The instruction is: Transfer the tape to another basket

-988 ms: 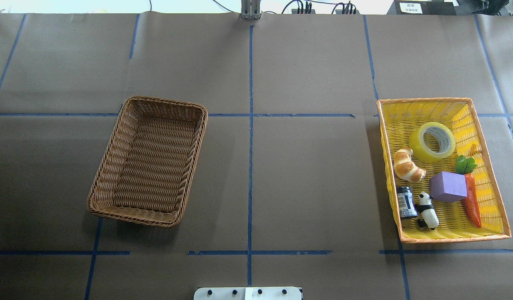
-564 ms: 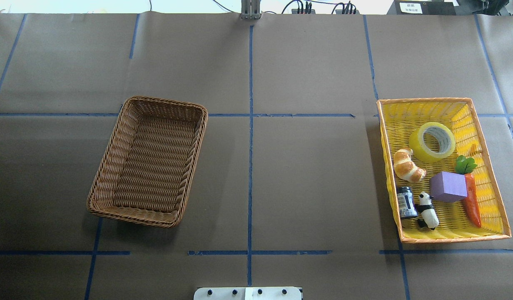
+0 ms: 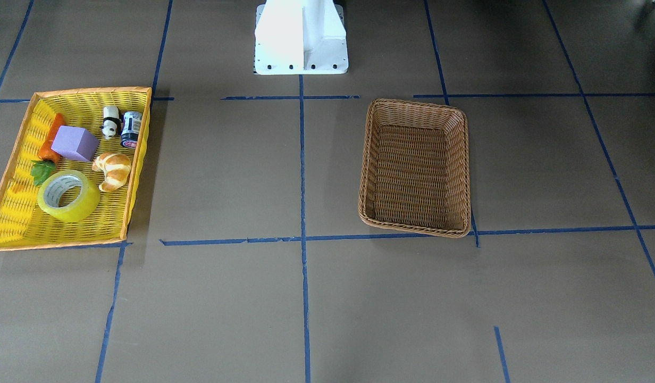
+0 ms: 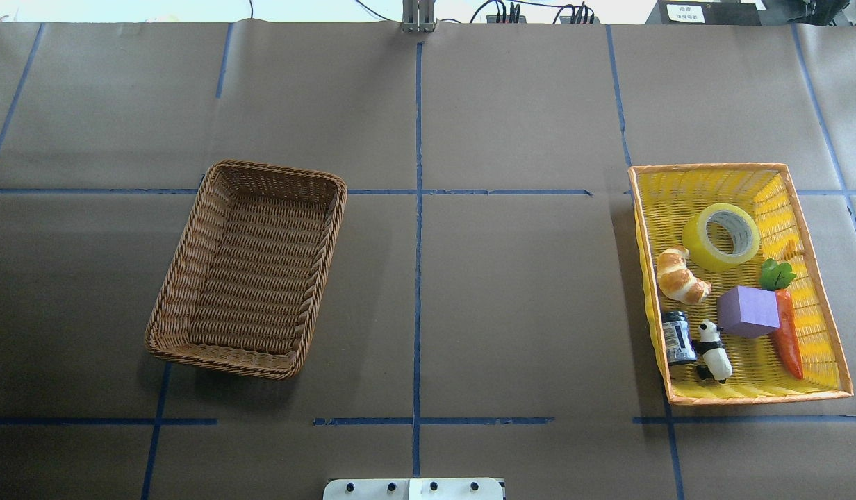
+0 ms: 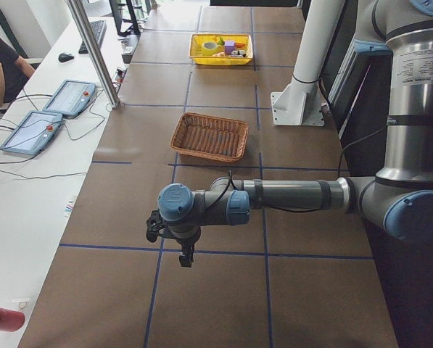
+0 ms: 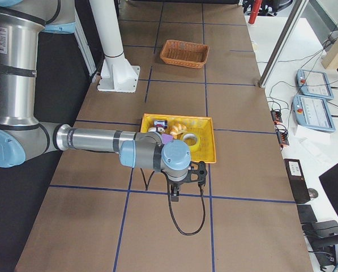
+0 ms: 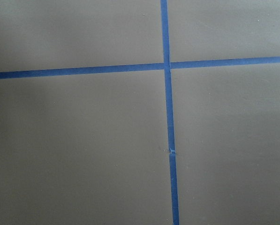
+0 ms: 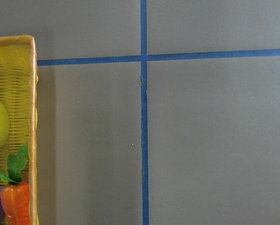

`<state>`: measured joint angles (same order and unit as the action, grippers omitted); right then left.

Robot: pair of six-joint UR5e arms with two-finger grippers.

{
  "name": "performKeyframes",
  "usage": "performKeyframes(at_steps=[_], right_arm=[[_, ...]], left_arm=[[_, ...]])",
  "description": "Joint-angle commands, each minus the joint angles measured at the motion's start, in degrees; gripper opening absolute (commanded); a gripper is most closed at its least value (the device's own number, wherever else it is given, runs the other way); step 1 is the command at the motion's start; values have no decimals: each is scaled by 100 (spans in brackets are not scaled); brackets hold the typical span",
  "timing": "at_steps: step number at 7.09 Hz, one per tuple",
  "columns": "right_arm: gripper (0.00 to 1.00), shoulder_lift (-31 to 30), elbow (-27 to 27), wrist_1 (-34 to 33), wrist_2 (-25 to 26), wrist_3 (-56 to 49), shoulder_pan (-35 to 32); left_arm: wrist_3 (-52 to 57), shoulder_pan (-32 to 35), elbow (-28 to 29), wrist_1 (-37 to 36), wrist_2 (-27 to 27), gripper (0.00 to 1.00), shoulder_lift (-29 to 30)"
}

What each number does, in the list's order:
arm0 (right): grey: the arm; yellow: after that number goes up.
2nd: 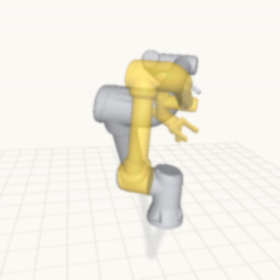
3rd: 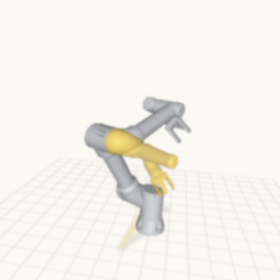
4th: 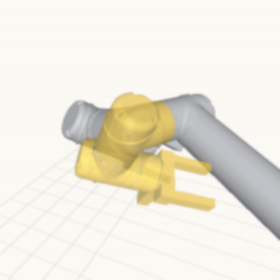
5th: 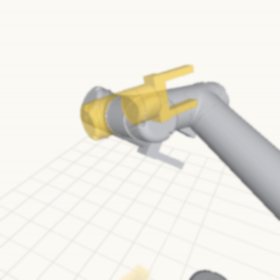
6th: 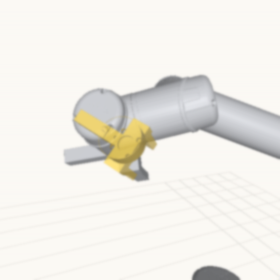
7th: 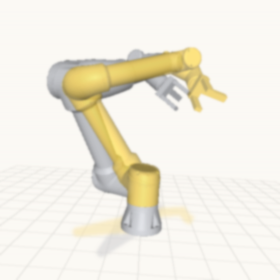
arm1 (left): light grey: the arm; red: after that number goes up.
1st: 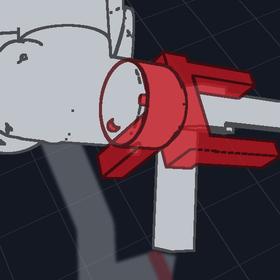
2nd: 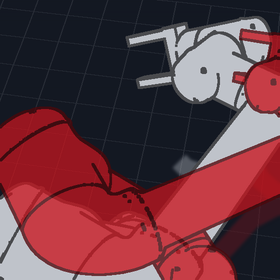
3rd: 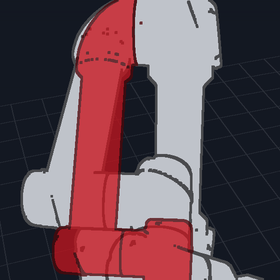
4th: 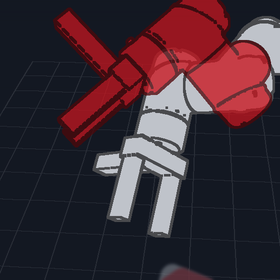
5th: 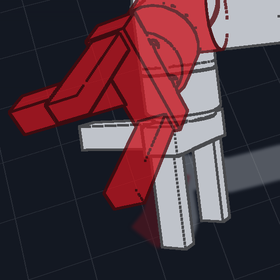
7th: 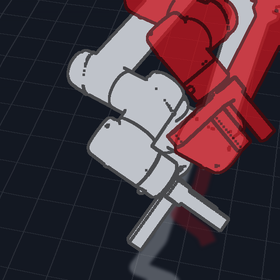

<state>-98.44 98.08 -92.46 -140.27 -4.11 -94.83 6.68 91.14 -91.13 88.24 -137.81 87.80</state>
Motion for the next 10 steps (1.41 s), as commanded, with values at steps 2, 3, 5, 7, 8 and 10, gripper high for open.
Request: performKeyframes(at_steps=[2,3,5,7,8,10], right_arm=[[100,62,45,0,9,15,0],[100,88,106,9,0,15,17],[100,543,185,0,0,33,96],[100,1000,212,0,-9,33,228],[100,950,220,26,0,68,324],[100,1011,508,35,52,1177,770]], left_arm=[[0,0,-19,0,-9,100,0],[-35,0,-19,0,-9,100,9],[-44,0,-45,-9,-18,100,18],[-53,0,-54,-17,-18,100,26],[-44,0,-46,-9,-52,100,9],[-44,0,-63,-9,-70,100,0]])
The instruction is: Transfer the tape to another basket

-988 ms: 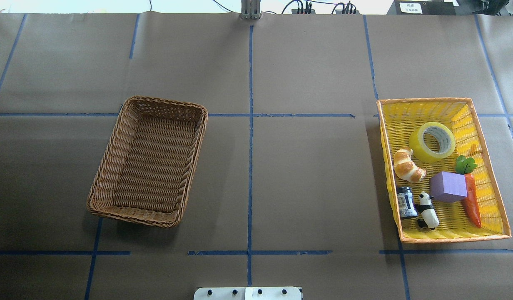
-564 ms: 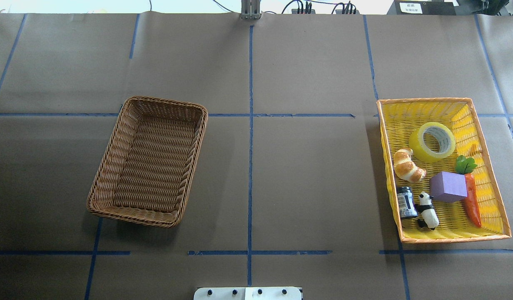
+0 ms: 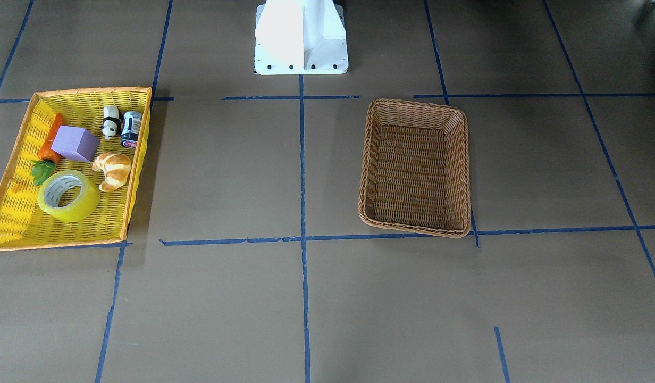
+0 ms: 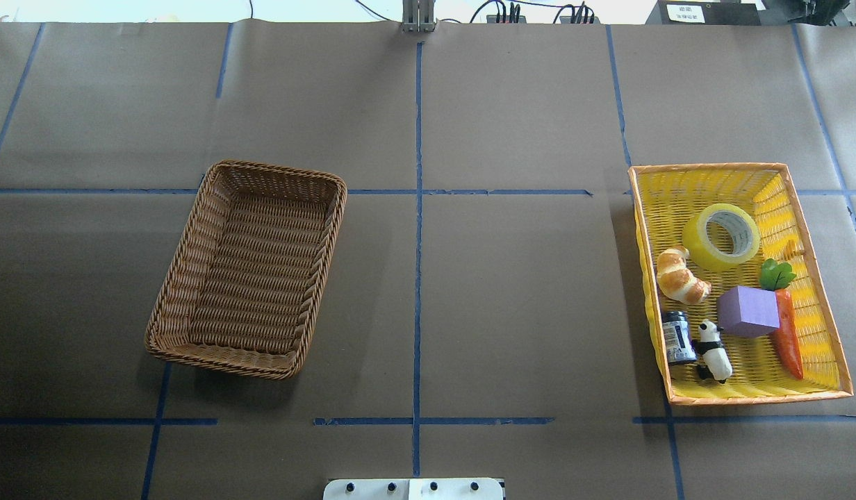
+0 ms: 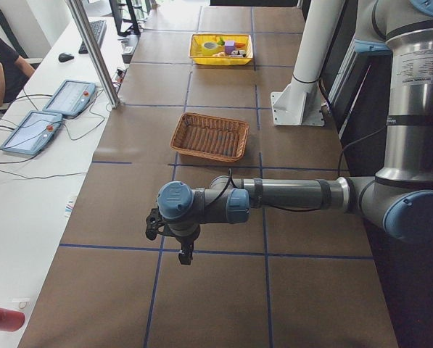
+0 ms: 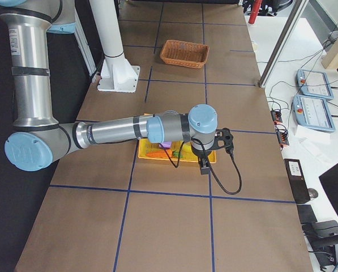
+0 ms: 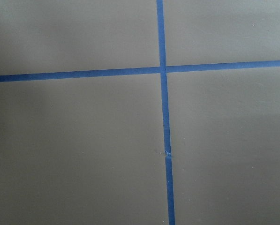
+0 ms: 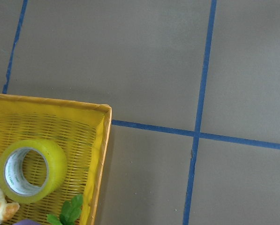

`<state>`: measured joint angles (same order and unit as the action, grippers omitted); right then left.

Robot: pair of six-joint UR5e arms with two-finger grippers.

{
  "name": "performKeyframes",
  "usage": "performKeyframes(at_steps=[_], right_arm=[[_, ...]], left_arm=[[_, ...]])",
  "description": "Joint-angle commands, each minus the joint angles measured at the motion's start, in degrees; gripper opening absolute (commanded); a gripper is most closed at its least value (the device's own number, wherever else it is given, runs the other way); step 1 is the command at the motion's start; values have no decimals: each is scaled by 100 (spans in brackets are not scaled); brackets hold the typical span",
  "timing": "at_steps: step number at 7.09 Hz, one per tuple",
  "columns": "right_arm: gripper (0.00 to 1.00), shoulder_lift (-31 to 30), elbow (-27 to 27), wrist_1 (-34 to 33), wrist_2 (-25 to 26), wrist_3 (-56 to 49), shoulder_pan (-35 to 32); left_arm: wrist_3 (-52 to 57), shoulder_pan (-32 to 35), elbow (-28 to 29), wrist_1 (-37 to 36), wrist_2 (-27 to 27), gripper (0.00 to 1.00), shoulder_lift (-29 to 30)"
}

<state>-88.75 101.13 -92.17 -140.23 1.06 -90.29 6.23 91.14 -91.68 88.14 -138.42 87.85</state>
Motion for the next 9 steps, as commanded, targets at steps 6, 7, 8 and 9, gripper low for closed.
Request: performKeyframes(at_steps=[6,7,8,9], right_arm=[[100,51,-118,1786,883,3188,2260],[100,94,-364,2034,910,3259,2452],[100,155,-610,2193,910,3260,2515],[100,226,-699,2194,919,3260,2612]], left_arm=[[-8,0,-25,10,-9,100,-5],[-8,0,-34,10,-18,100,-5],[-8,0,-34,10,-18,100,-5],[-8,0,-34,10,-18,100,-5]])
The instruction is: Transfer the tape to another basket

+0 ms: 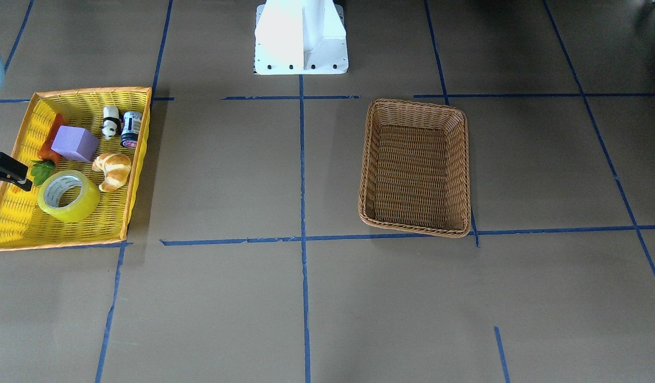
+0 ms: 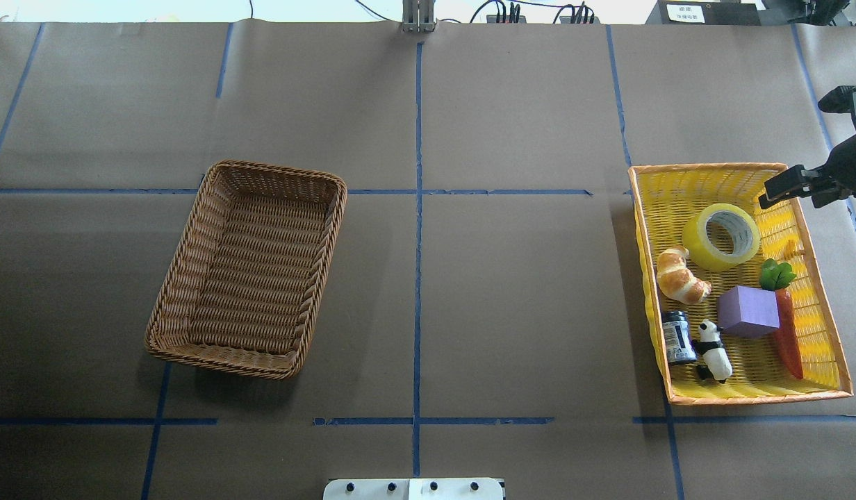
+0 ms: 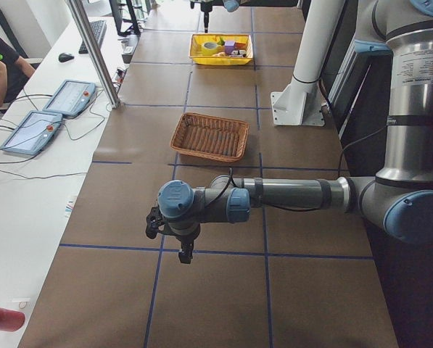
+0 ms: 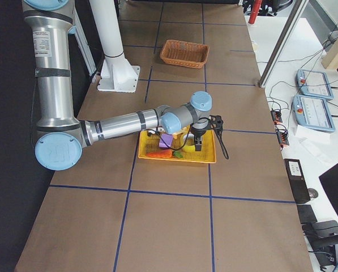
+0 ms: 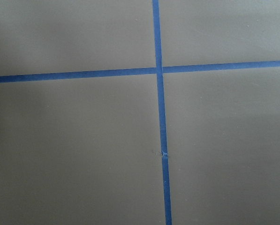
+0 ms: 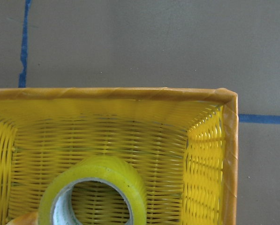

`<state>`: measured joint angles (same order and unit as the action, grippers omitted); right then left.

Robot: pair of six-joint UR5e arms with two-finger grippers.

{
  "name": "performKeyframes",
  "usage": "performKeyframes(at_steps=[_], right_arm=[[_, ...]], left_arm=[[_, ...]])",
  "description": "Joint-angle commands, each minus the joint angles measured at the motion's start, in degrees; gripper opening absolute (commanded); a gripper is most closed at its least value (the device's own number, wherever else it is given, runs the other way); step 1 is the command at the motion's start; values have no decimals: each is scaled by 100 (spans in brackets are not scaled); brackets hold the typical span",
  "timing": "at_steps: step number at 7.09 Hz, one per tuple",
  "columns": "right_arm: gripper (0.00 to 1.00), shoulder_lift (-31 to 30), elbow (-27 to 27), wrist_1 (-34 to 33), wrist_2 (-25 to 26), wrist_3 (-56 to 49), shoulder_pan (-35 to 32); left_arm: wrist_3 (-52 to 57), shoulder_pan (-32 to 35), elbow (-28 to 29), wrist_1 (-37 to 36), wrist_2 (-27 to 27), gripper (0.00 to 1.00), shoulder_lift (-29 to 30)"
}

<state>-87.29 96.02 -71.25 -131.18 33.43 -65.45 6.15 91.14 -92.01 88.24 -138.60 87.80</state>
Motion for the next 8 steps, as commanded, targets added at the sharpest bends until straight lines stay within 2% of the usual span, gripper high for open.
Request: performKeyframes(at_steps=[1,3,5,8], right_arm=[[100,98,-206,103,14,23,242],[100,89,-224,103,49,23,348],[100,133,-321,103,294,23,602],[100,300,-628,103,286,23,665]], left_arm=[[0,0,-1,0,-1,100,0],[0,0,-1,0,-1,100,9],[9,0,-1,0,-1,100,0],[9,0,-1,0,-1,100,0]])
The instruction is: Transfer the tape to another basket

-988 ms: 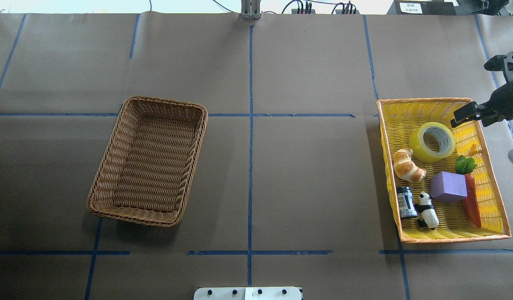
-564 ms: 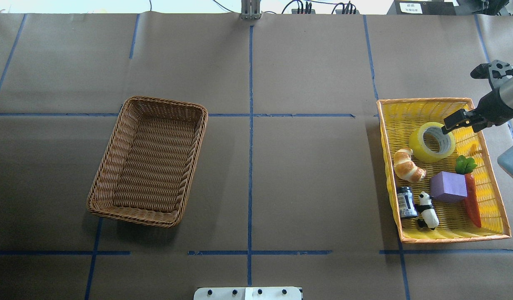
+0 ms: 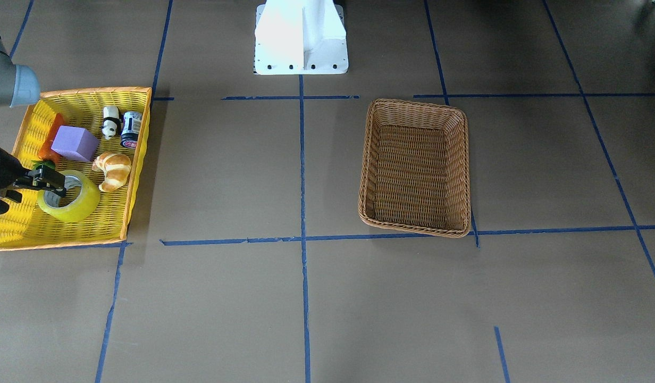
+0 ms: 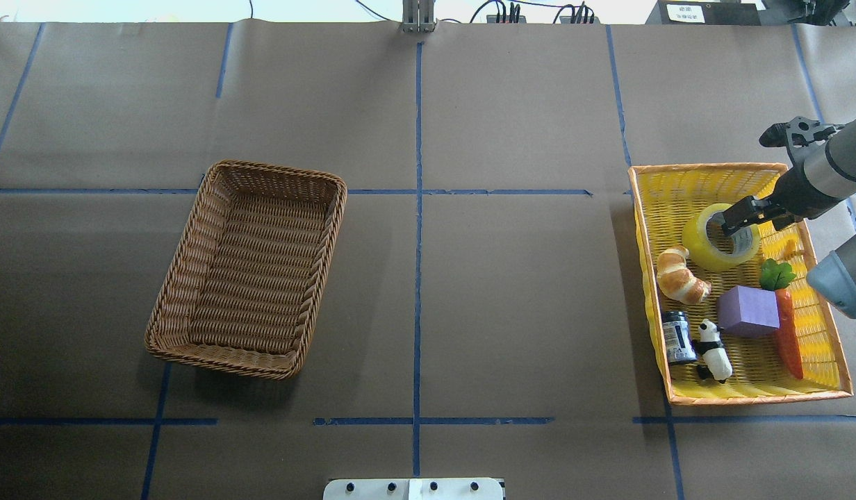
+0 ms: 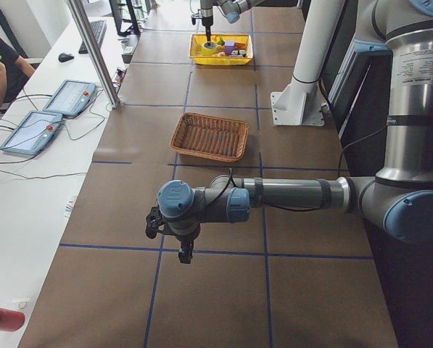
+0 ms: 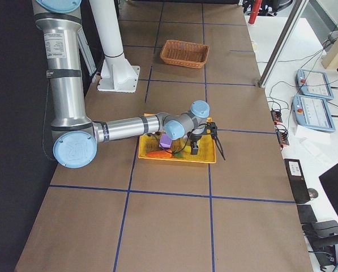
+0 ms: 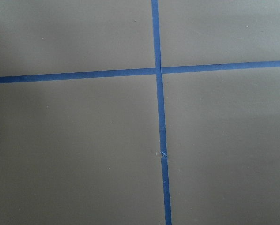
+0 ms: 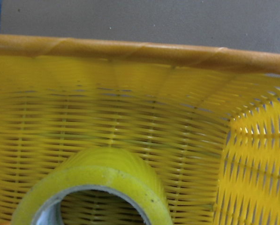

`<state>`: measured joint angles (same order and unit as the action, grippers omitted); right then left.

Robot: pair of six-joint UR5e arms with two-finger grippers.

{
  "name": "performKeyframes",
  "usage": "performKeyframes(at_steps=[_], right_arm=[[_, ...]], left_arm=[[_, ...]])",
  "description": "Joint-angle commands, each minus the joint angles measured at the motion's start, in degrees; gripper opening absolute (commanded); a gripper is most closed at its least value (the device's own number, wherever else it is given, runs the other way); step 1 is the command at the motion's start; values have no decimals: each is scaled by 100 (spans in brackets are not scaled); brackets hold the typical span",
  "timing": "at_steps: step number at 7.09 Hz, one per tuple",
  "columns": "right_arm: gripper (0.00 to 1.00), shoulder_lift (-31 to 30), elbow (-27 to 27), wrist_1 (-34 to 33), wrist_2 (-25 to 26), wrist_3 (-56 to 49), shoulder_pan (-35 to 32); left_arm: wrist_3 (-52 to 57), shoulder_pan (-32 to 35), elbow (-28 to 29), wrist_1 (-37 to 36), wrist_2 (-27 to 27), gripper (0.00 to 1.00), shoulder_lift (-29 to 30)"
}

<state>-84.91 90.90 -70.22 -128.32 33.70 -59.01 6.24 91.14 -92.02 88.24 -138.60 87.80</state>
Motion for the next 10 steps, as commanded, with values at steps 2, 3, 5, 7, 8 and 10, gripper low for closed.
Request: performKeyframes(at_steps=[2,3,5,7,8,10], right_arm=[[100,89,-178,0,9,-4,30],[100,89,-178,0,9,-4,48],[82,89,-178,0,18,5,57],[31,106,-178,9,9,-47,91],[22,132,-178,9,9,-48,118],[1,141,-143,18,9,-48,109]], left_arm=[[0,0,0,9,0,100,0],[0,0,0,9,-9,100,0],[9,9,0,9,-9,100,0],[9,17,0,17,-9,100,-9],[9,17,-9,17,-18,100,-9],[0,17,-61,-18,-18,100,-9]])
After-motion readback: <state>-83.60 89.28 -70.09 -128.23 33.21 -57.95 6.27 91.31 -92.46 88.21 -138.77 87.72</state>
